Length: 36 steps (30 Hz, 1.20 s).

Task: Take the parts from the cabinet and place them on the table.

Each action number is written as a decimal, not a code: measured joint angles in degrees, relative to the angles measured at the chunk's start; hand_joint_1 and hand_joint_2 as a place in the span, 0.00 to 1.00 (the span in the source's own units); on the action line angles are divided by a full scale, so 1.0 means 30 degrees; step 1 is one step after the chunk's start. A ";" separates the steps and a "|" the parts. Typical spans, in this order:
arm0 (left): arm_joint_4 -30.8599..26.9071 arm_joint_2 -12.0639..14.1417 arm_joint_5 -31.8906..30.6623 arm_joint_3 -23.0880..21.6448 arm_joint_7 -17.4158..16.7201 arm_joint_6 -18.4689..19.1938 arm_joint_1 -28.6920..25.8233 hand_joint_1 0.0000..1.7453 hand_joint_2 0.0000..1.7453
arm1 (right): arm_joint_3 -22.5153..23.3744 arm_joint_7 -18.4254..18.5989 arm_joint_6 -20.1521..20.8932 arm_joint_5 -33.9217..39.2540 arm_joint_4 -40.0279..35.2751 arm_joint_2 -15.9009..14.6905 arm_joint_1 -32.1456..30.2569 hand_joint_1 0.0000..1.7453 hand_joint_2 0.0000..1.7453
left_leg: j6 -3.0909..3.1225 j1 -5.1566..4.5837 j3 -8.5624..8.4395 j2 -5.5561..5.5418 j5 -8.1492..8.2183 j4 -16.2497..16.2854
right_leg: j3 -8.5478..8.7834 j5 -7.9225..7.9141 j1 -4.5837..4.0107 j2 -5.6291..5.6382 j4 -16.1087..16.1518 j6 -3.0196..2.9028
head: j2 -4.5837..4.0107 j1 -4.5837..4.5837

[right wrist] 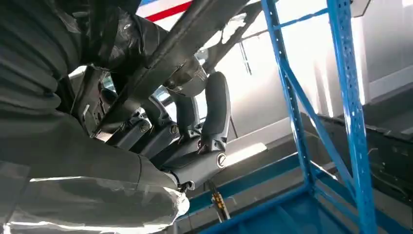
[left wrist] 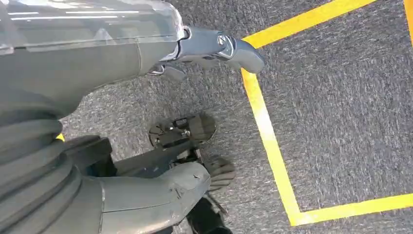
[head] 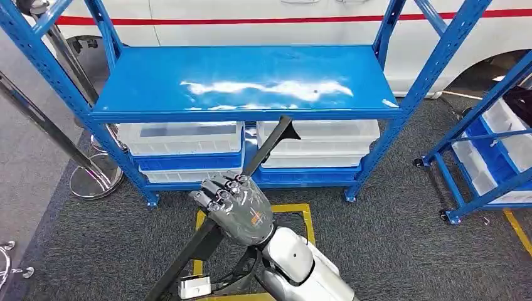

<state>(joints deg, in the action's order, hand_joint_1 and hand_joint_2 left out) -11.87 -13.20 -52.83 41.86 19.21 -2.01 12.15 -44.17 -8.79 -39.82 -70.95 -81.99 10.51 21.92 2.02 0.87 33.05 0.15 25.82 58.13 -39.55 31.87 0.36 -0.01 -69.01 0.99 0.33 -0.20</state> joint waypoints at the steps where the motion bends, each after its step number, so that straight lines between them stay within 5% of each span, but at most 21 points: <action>1: 0.0000 0.0007 0.0007 0.0000 -0.0001 0.0007 0.0001 0.00 1.00 | 0.0000 -0.0007 -0.0001 0.0015 0.0029 0.0000 -0.0008 1.00 1.00 | 0.0010 -0.0017 0.0149 0.0015 -0.0080 0.0028 | -0.0525 0.0651 0.0005 -0.0003 -0.1371 0.0028 | 0.0000 -0.0001; 2: 0.0000 0.0007 0.0000 0.0000 -0.0008 0.0022 -0.0002 0.00 1.00 | 0.0000 -0.0015 -0.0007 0.0066 0.0073 0.0000 -0.0016 1.00 1.00 | -0.0002 -0.0028 0.0308 0.0025 -0.0162 0.0070 | -0.0860 0.0974 0.0010 -0.0006 -0.2358 0.0040 | 0.0000 0.0000; 4: 0.0000 0.0000 -0.0037 0.0000 -0.0066 0.0015 -0.0007 0.00 1.00 | 0.0000 -0.0029 -0.0007 0.0227 0.0139 0.0000 -0.0025 1.00 1.00 | -0.0036 -0.0033 0.0539 0.0026 -0.0287 0.0137 | -0.0311 0.0459 0.0016 -0.0006 -0.1836 -0.0002 | 0.0000 -0.0007; 6: 0.0000 0.0000 -0.0117 0.0000 -0.0176 0.0000 -0.0002 0.00 1.00 | 0.0000 -0.0058 -0.0007 0.0263 0.0139 0.0000 -0.0019 1.00 1.00 | -0.0134 -0.0034 0.0634 0.0011 -0.0389 0.0193 | 0.1866 -0.1025 0.0011 -0.0007 0.1584 -0.0163 | 0.0000 0.0000; 7: 0.0000 0.0000 -0.0204 -0.0015 -0.0219 -0.0015 0.0000 0.00 1.00 | 0.0000 -0.0073 -0.0007 0.0270 0.0139 0.0000 -0.0014 1.00 1.00 | -0.0188 -0.0034 0.0641 0.0010 -0.0423 0.0212 | 0.2561 -0.1094 -0.0008 -0.0005 0.2929 -0.0252 | 0.0000 -0.0007; 10: 0.0000 0.0007 -0.0248 -0.0044 -0.0299 -0.0058 0.0016 0.00 1.00 | 0.0000 -0.0124 -0.0007 0.0292 0.0146 0.0000 -0.0086 1.00 1.00 | -0.0565 -0.0100 0.0844 0.0016 -0.0647 0.0258 | 0.2476 -0.1187 -0.0204 0.0051 0.3155 -0.0458 | 0.0000 -0.0007; 12: 0.0000 0.0007 -0.0248 -0.0051 -0.0328 -0.0080 0.0021 0.00 1.00 | 0.0000 -0.0277 -0.0007 0.0219 0.0139 0.0029 -0.0096 1.00 1.00 | -0.0817 -0.0088 0.0920 -0.0012 -0.0733 0.0152 | 0.2411 -0.1466 -0.0104 0.0037 0.3335 -0.0773 | 0.0000 0.0000; 14: 0.0000 0.0015 -0.0240 -0.0066 -0.0358 -0.0102 0.0032 0.00 1.00 | 0.0000 -0.0401 -0.0007 0.0249 0.0139 0.0153 -0.0100 1.00 1.00 | -0.1013 -0.0026 0.1480 -0.0028 0.0646 0.1402 | 0.2204 -0.1716 -0.0035 -0.0055 0.3427 -0.1065 | 0.0000 -0.0015; 17: 0.0000 0.0015 -0.0226 -0.0066 -0.0372 -0.0182 -0.0017 0.00 1.00 | 0.0000 -0.0662 0.0000 0.0473 0.0161 0.0218 -0.0168 1.00 1.00 | -0.1189 0.0016 0.2971 -0.0018 0.2766 0.5613 | 0.1751 -0.2017 -0.0119 -0.0094 0.3372 -0.1156 | 0.0000 -0.0015; 19: 0.0000 0.0058 -0.0175 -0.0066 -0.0365 -0.0219 -0.0059 0.00 1.00 | 0.0000 -0.0757 0.0000 0.0547 0.0212 0.0248 -0.0236 1.00 1.00 | -0.1157 0.0015 0.2482 -0.0019 0.2403 0.5453 | 0.1475 -0.2153 -0.0163 -0.0089 0.3282 -0.1139 | 0.0000 -0.0015; 21: 0.0000 0.0123 -0.0160 -0.0066 -0.0336 -0.0233 -0.0035 0.00 1.00 | 0.0000 -0.0859 0.0000 0.0598 0.0219 0.0312 -0.0243 1.00 1.00 | -0.0971 -0.0016 0.0356 -0.0021 0.1065 0.2216 | 0.1317 -0.2232 -0.0192 -0.0066 0.3157 -0.1086 | 0.0000 -0.0015; 22: -0.0007 0.0146 -0.0131 -0.0066 -0.0321 -0.0255 -0.0003 0.00 1.00 | 0.0000 -0.0874 -0.0007 0.0620 0.0219 0.0357 -0.0243 1.00 1.00 | -0.0785 -0.0072 -0.0681 -0.0039 0.0765 0.0485 | 0.1299 -0.2266 -0.0205 -0.0070 0.3103 -0.1036 | 0.0000 -0.0015; 23: -0.0022 0.0204 -0.0081 -0.0066 -0.0292 -0.0255 0.0033 0.00 1.00 | 0.0000 -0.0881 -0.0007 0.0642 0.0212 0.0401 -0.0237 1.00 1.00 | -0.0678 -0.0180 -0.0925 -0.0041 0.1014 0.0078 | 0.1220 -0.2334 -0.0299 -0.0083 0.3075 -0.0915 | 0.0000 -0.0007; 26: -0.0022 0.0233 -0.0022 -0.0066 -0.0270 -0.0270 -0.0039 0.00 1.00 | 0.0000 -0.0903 -0.0007 0.0656 0.0219 0.0481 -0.0246 1.00 1.00 | -0.0473 -0.0289 -0.0737 -0.0055 0.0698 0.0070 | 0.1159 -0.2575 -0.0186 -0.0103 0.3124 -0.0570 | 0.0000 -0.0015; 28: -0.0022 0.0233 0.0029 -0.0066 -0.0270 -0.0306 -0.0026 0.00 1.00 | 0.0000 -0.0940 -0.0007 0.0736 0.0219 0.0503 -0.0245 1.00 1.00 | -0.0253 -0.0039 -0.0714 0.0086 0.0248 -0.0282 | 0.1060 -0.2406 -0.0194 -0.0047 0.2961 -0.0354 | 0.0000 -0.0007; 31: -0.0022 0.0233 0.0014 -0.0066 -0.0299 -0.0313 -0.0013 0.00 1.00 | 0.0000 -0.0962 -0.0007 0.0794 0.0233 0.0503 -0.0289 1.00 1.00 | -0.0020 -0.0075 -0.0190 0.0110 -0.0123 -0.0309 | -0.0265 0.0290 -0.0061 -0.0002 -0.0521 -0.0088 | 0.0000 0.0000; 33: -0.0022 0.0248 -0.0007 -0.0066 -0.0350 -0.0306 -0.0095 0.00 1.00 | 0.0000 -0.0918 -0.0007 0.0707 0.0270 0.0495 -0.0422 1.00 1.00 | -0.0054 -0.0078 0.0184 0.0131 -0.0323 -0.0214 | -0.0865 0.1061 0.0019 -0.0005 -0.2513 0.0020 | 0.0000 -0.0007; 34: -0.0022 0.0248 -0.0007 -0.0066 -0.0350 -0.0306 -0.0135 0.00 1.00 | 0.0000 -0.0925 -0.0007 0.0663 0.0299 0.0495 -0.0461 1.00 1.00 | -0.0084 -0.0069 0.0360 0.0132 -0.0391 -0.0148 | -0.0545 0.0796 0.0074 -0.0012 -0.2245 0.0051 | 0.0000 0.0000; 36: -0.0022 0.0240 -0.0022 -0.0066 -0.0358 -0.0306 -0.0175 0.00 1.00 | 0.0000 -0.0918 -0.0007 0.0649 0.0299 0.0503 -0.0470 1.00 1.00 | -0.0185 -0.0055 0.0637 0.0123 -0.0468 0.0070 | 0.1347 -0.0484 0.0163 -0.0020 0.0574 0.0034 | 0.0000 0.0000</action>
<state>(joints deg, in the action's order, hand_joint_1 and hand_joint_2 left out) -11.93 -12.48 -52.89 41.66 18.14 -2.93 11.62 -44.17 -11.54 -39.85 -69.00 -81.09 12.02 20.52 1.46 0.70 34.96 0.52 24.42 58.35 -35.51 30.42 0.85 -0.07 -67.29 1.09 0.33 -0.20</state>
